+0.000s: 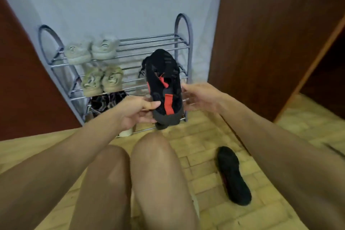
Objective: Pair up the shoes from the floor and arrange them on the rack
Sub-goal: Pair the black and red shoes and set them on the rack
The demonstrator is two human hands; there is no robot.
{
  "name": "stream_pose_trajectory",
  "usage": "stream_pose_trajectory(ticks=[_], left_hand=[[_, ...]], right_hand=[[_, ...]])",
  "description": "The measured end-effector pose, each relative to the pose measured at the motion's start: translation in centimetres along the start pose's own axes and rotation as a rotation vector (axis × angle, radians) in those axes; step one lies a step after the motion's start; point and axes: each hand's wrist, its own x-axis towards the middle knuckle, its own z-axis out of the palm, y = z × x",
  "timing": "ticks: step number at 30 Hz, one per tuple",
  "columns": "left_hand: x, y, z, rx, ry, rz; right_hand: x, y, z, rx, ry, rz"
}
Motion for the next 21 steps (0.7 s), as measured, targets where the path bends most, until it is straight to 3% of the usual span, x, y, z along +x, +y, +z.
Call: stream_pose_trajectory(ticks=[3, 7, 10, 14, 18, 21], left_hand=[[2.9, -0.4, 3.9, 0.044, 0.002, -0.039], [6.7, -2.2, 7.9, 0.099, -0.017, -0.104], [9.0, -4.5, 10.9, 0.18, -0.033, -0.139], [10.6, -9.1, 15.6, 0.296, -0.126, -0.206], [11.7, -13.7, 18.3, 0.34, -0.242, -0.337], [12.0, -16.7, 18.6, 0.336, -0.233, -0.398]], right_hand=[[-0.2, 3.8, -5.3, -0.139, 0.151, 0.073], [-0.7, 11.0, -11.5, -0.259, 0.175, 0.273], [-0.9, 16.9, -14.7, -0.137, 0.255, 0.433], [-0.2, 24.6, -15.0, 0.054, 0.418, 0.49], [-0.4, 31.5, -14.8, -0.208, 0.45, 0.621], [-2.6, 36.6, -15.6, -0.336, 0.526, 0.801]])
